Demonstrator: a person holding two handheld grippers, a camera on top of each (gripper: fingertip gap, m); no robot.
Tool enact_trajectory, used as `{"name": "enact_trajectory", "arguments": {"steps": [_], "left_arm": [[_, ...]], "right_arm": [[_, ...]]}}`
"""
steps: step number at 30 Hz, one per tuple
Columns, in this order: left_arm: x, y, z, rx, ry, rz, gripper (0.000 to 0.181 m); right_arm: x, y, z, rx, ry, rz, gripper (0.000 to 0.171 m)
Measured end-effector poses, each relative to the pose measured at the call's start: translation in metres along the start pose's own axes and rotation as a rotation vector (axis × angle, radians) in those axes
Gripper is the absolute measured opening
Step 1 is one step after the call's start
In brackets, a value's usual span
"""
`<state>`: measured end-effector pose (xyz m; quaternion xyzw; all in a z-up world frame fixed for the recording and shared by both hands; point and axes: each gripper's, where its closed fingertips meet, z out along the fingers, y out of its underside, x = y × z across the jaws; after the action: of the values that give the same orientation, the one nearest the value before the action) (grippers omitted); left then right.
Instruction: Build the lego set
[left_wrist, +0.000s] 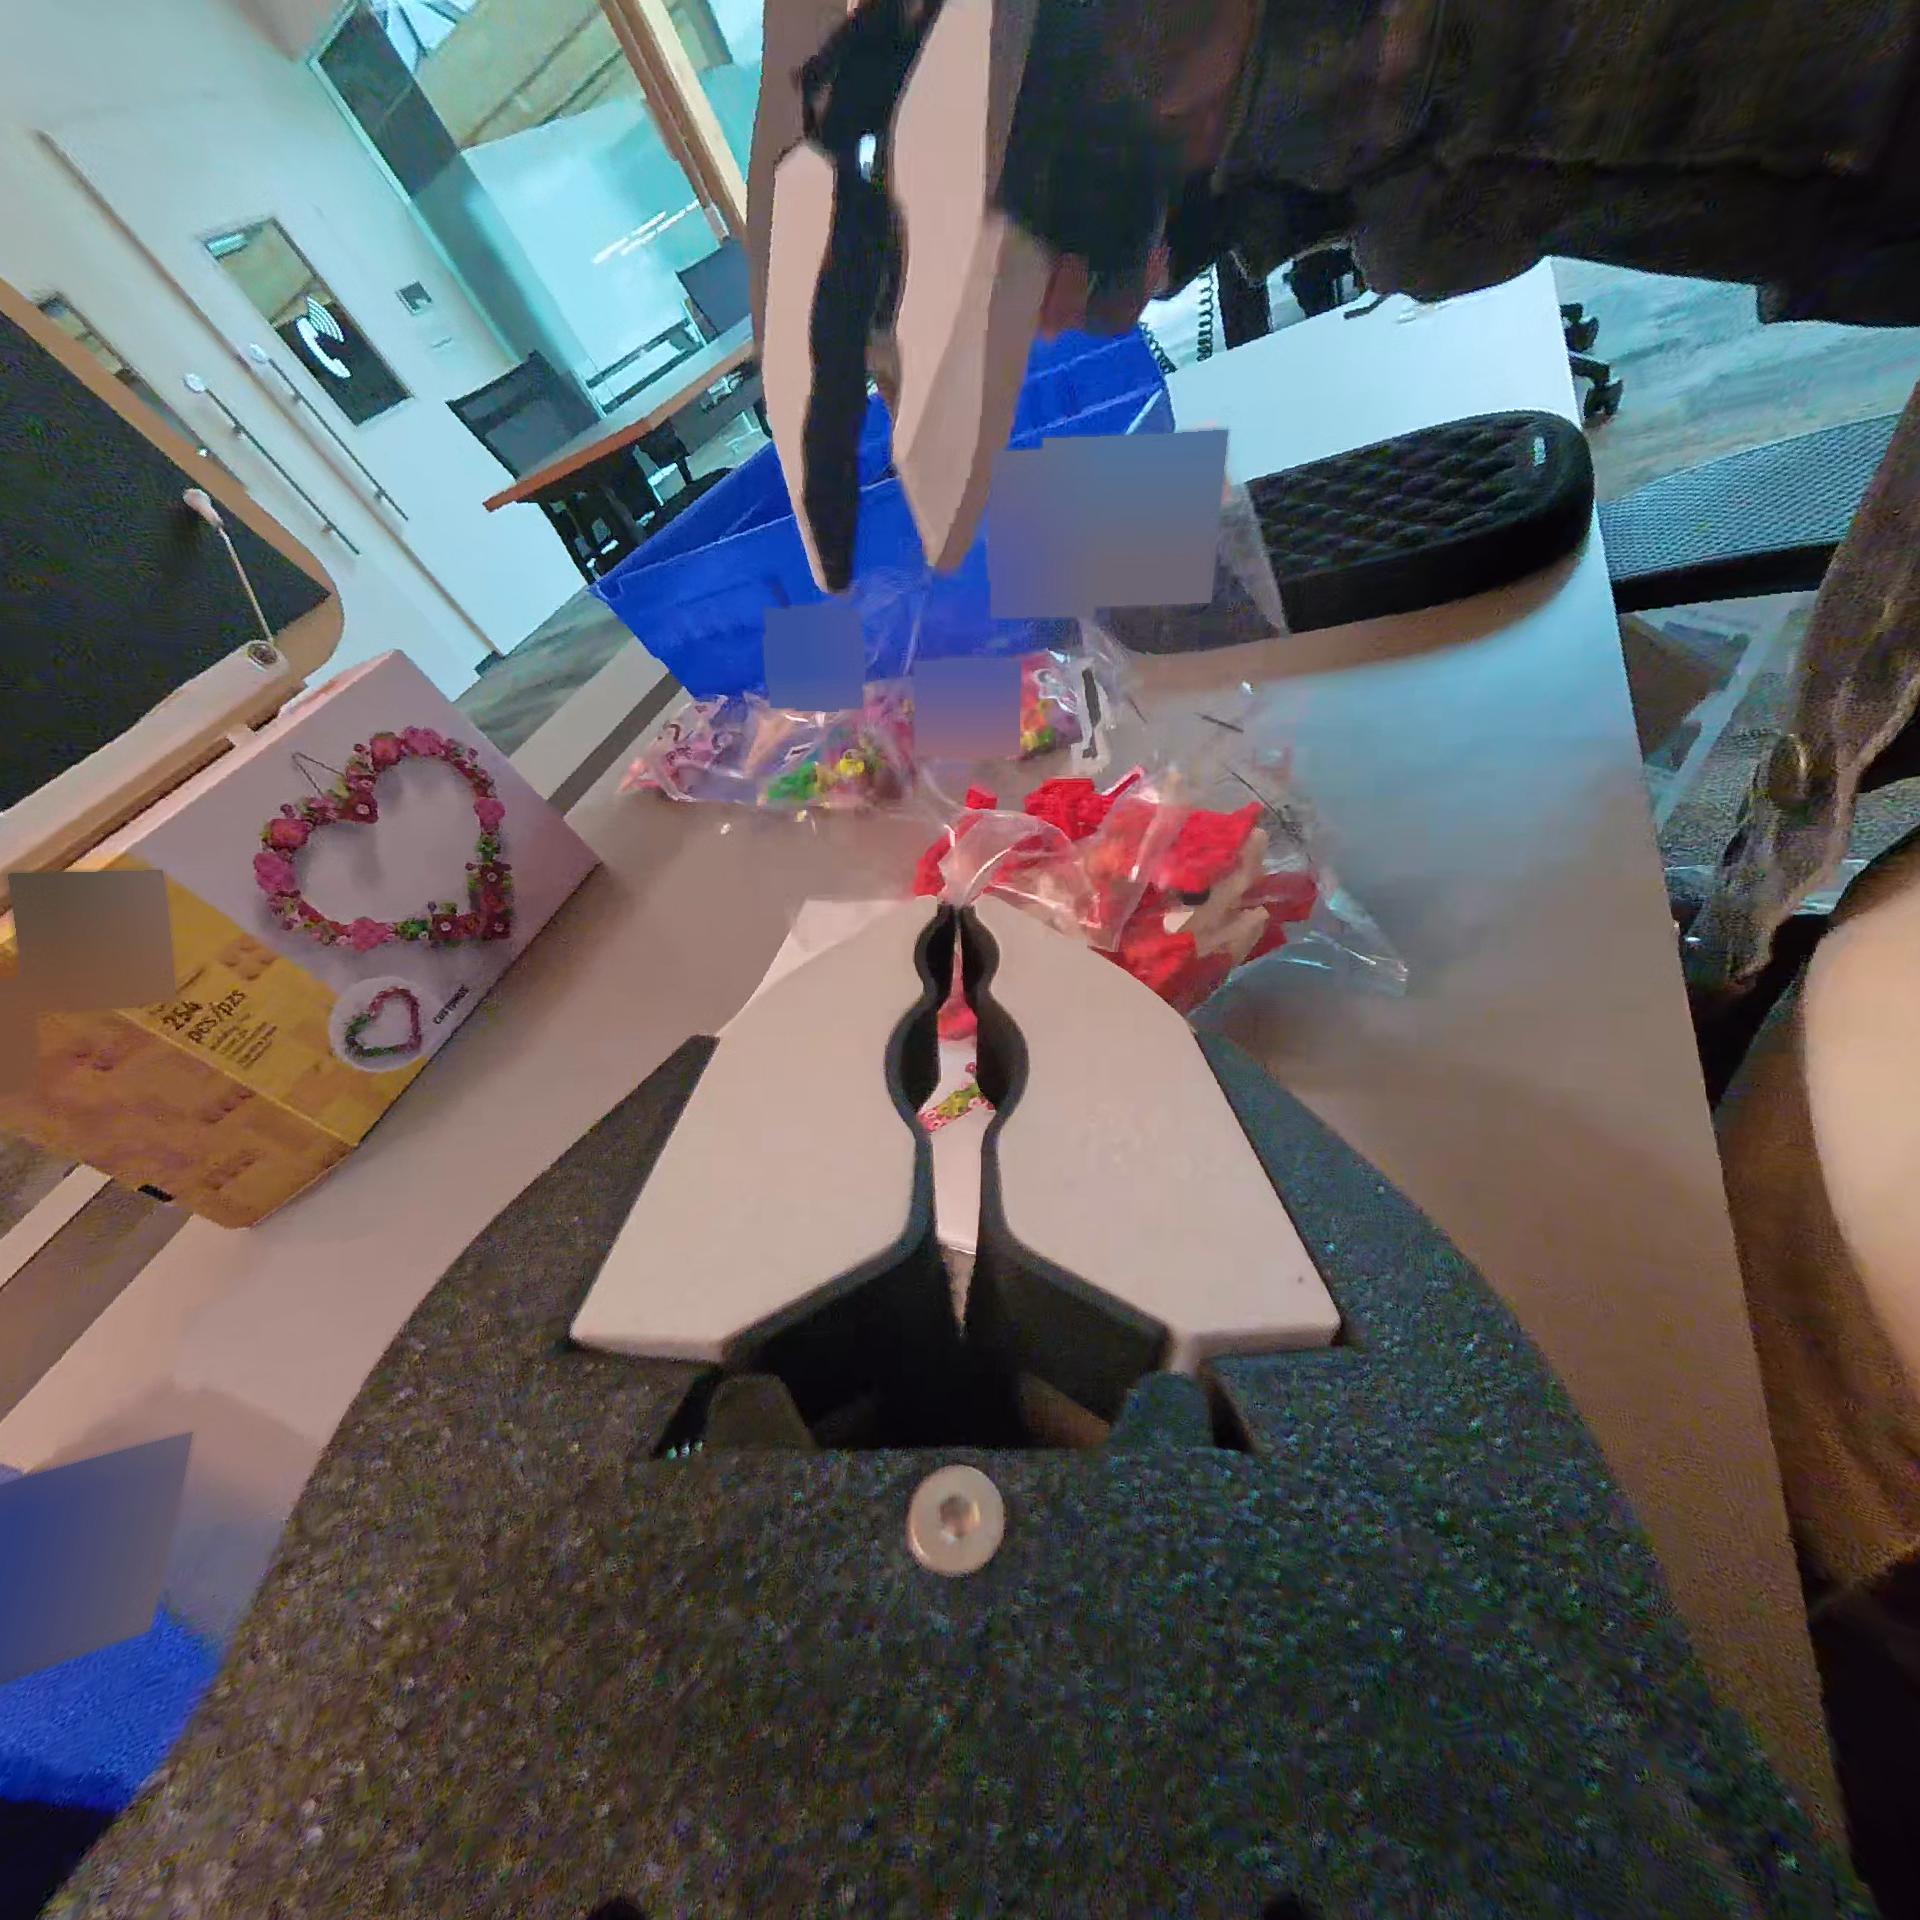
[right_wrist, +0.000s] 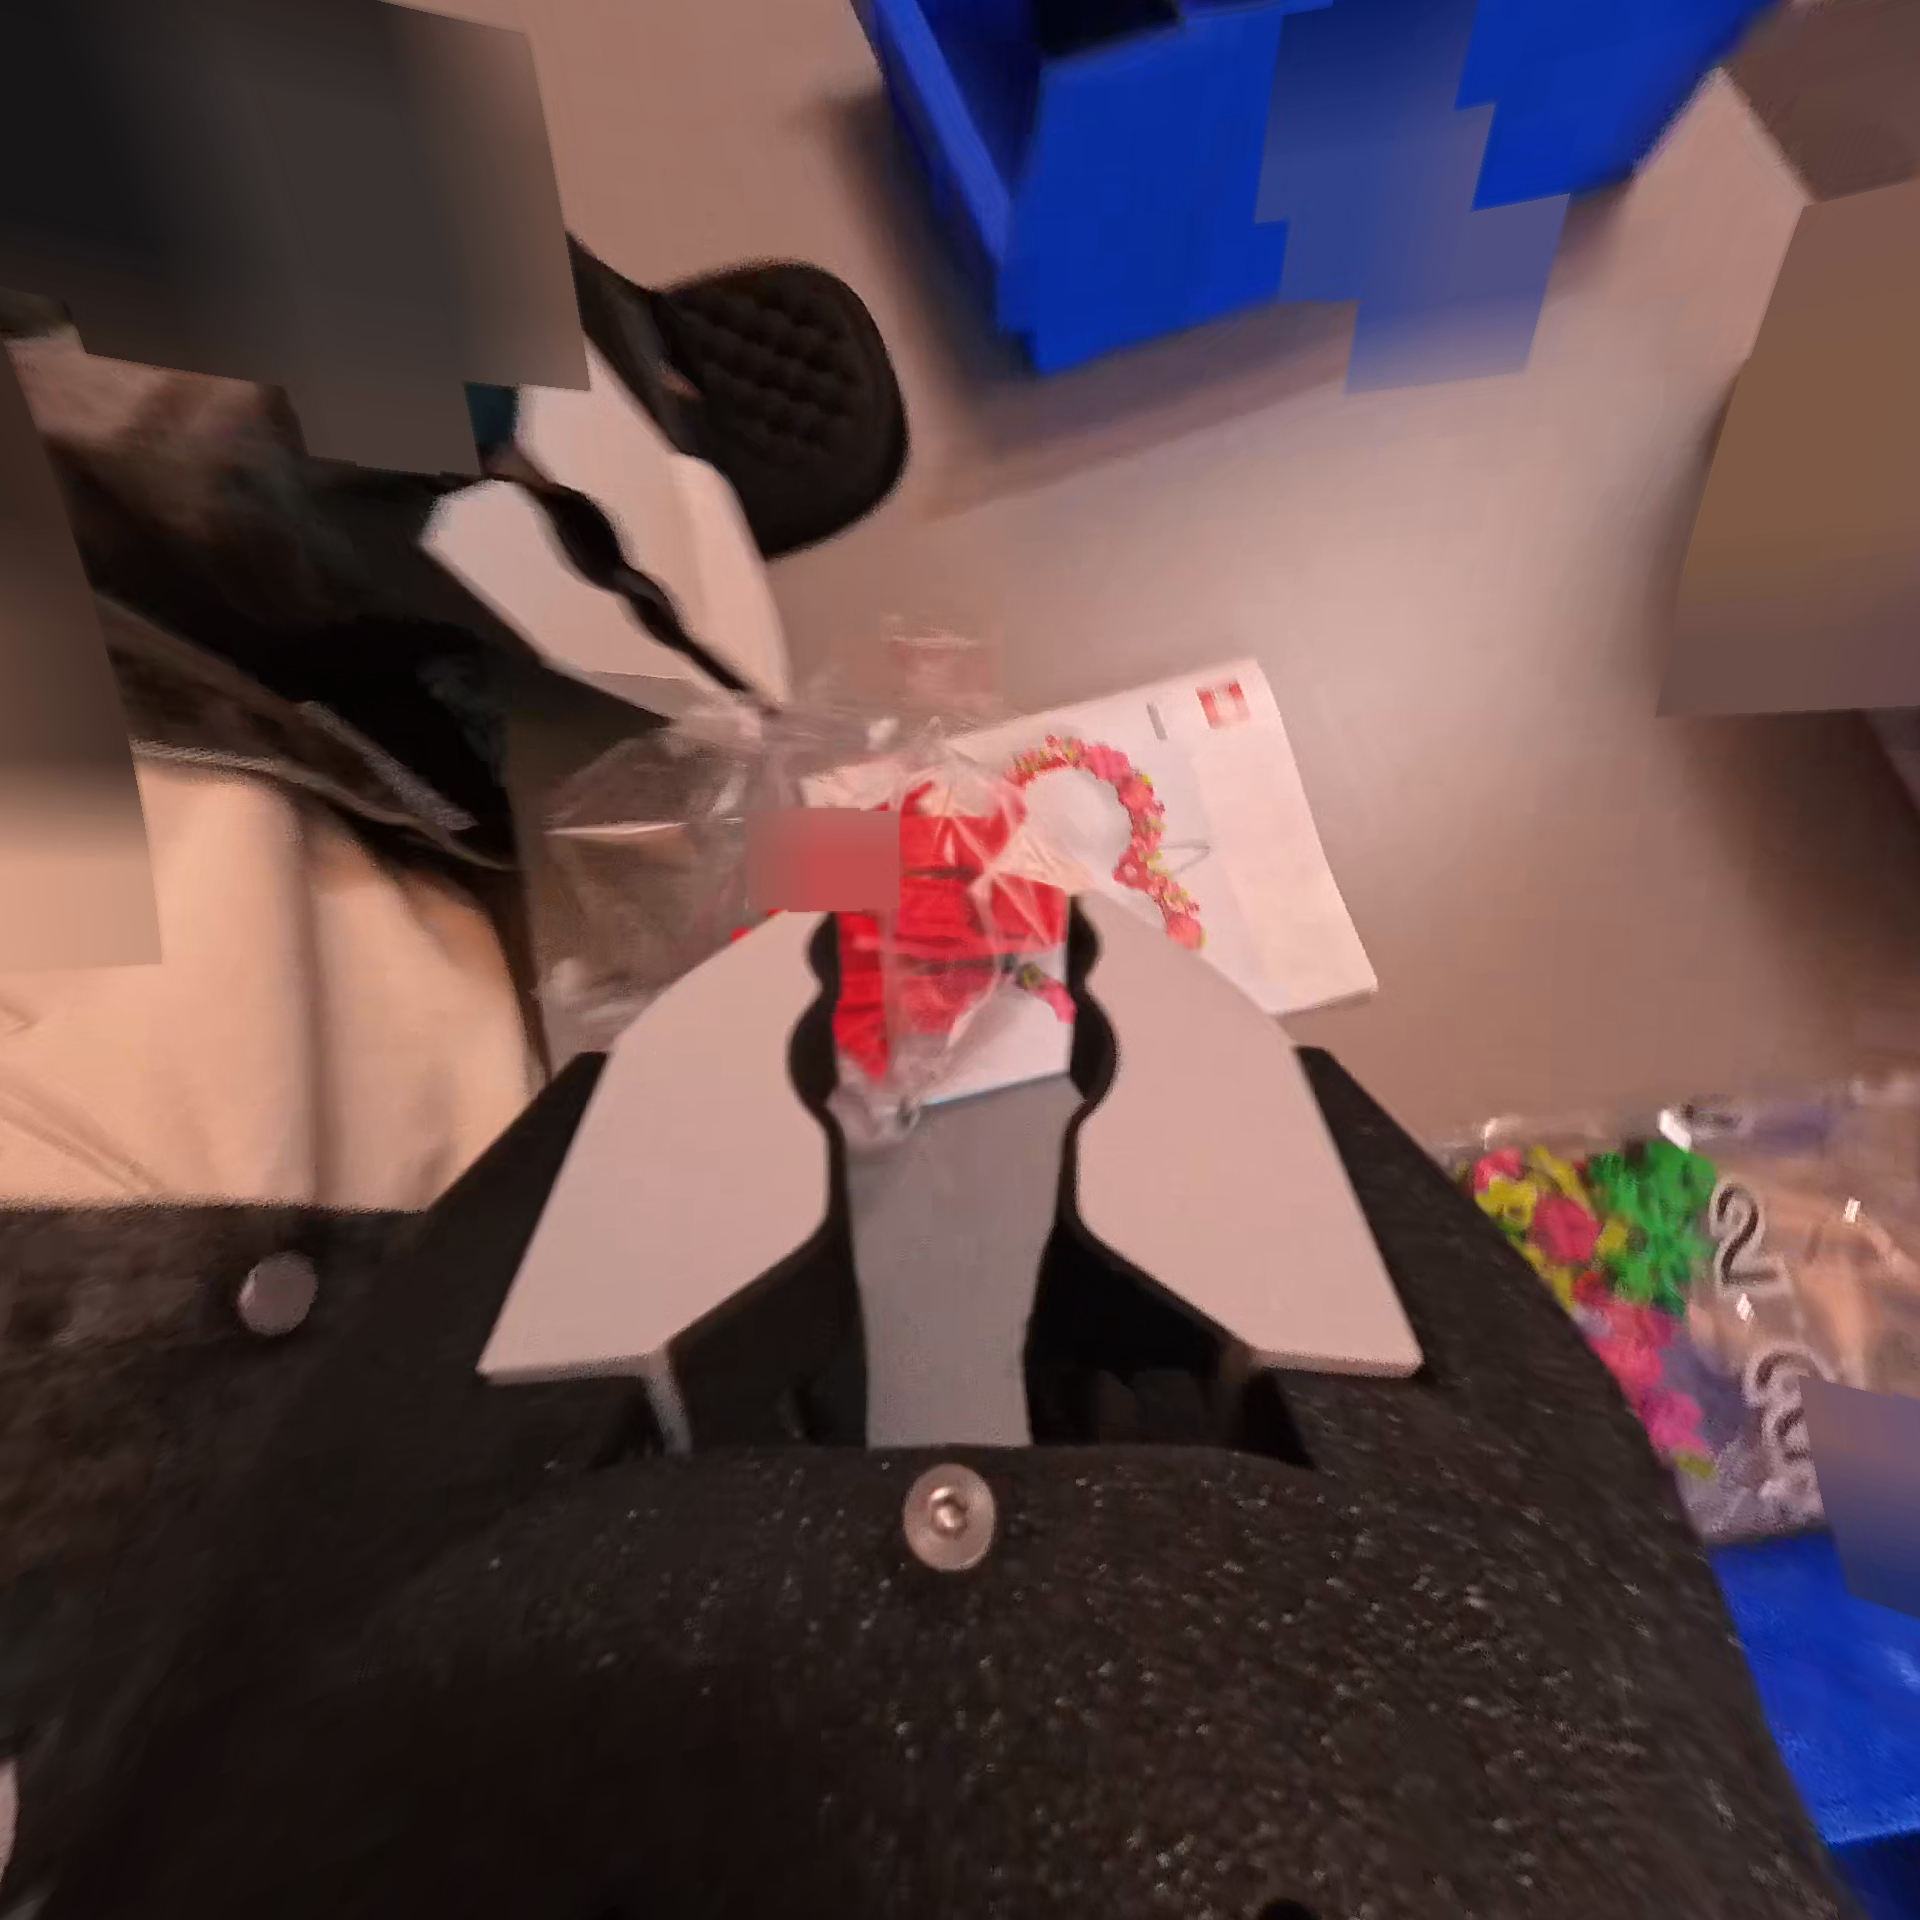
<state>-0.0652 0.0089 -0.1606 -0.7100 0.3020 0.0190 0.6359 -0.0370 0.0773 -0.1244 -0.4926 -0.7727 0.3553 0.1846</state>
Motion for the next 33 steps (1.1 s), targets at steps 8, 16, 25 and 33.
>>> {"name": "enact_trajectory", "arguments": {"steps": [8,16,25,33], "left_arm": [[-0.001,0.002,0.003,-0.016,0.034,-0.025,0.002],[-0.006,-0.015,-0.011,-0.048,0.067,0.088,0.044],[0.041,0.004,-0.005,-0.344,0.479,0.528,0.040],[0.028,-0.003,0.008,-0.367,0.440,0.428,0.000]], "right_arm": [[-0.046,0.014,-0.013,-0.056,-0.151,-0.851,0.045],[-0.048,0.030,0.013,-0.185,-0.280,-1.002,0.001],[-0.053,0.026,0.012,-0.113,-0.245,-1.019,0.001],[-0.033,-0.011,-0.010,0.240,0.043,-0.483,0.101]]}}
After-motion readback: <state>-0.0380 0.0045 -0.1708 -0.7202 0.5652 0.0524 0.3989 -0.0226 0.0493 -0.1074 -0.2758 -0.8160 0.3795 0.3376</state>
